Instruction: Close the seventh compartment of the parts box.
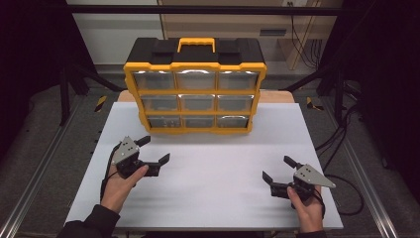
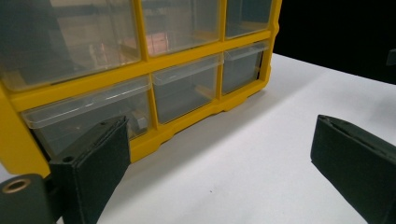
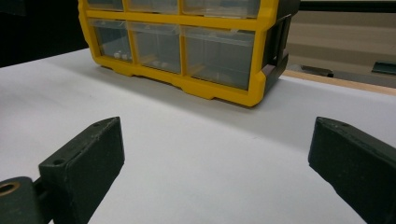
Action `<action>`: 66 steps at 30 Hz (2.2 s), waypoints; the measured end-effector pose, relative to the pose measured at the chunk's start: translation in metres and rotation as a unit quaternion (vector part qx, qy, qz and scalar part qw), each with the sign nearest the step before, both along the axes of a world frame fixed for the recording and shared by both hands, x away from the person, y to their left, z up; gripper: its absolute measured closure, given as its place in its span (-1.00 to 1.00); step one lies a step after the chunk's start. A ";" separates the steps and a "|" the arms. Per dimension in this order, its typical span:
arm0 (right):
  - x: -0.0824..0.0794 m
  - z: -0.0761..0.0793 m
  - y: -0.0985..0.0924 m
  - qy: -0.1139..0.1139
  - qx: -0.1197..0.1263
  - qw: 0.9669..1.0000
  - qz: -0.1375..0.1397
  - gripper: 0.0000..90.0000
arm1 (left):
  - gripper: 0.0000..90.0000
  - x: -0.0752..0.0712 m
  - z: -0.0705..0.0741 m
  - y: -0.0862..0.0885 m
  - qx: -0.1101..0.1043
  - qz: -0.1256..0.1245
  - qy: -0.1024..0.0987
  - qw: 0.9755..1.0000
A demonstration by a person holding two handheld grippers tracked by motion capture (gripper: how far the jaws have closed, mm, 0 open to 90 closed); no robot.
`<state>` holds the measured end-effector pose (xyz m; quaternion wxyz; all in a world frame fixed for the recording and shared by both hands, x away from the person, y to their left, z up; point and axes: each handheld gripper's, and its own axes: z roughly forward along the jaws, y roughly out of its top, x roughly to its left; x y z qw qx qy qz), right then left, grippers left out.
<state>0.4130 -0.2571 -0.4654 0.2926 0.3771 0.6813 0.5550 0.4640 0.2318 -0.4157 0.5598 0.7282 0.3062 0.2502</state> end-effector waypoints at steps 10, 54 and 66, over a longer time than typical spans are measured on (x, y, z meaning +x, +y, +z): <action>-0.001 0.001 -0.006 -0.004 0.001 1.000 -0.009 -0.92 | -0.89 -0.012 -0.001 0.005 0.010 -0.008 -0.018 1.000; 0.001 -0.002 -0.005 -0.001 -0.013 1.000 0.003 -0.92 | -0.90 -0.040 -0.049 0.042 -0.005 0.018 -0.045 0.999; 0.000 -0.002 -0.002 0.001 -0.013 1.000 0.011 -0.92 | -0.90 -0.048 -0.051 0.046 -0.001 0.015 -0.071 0.997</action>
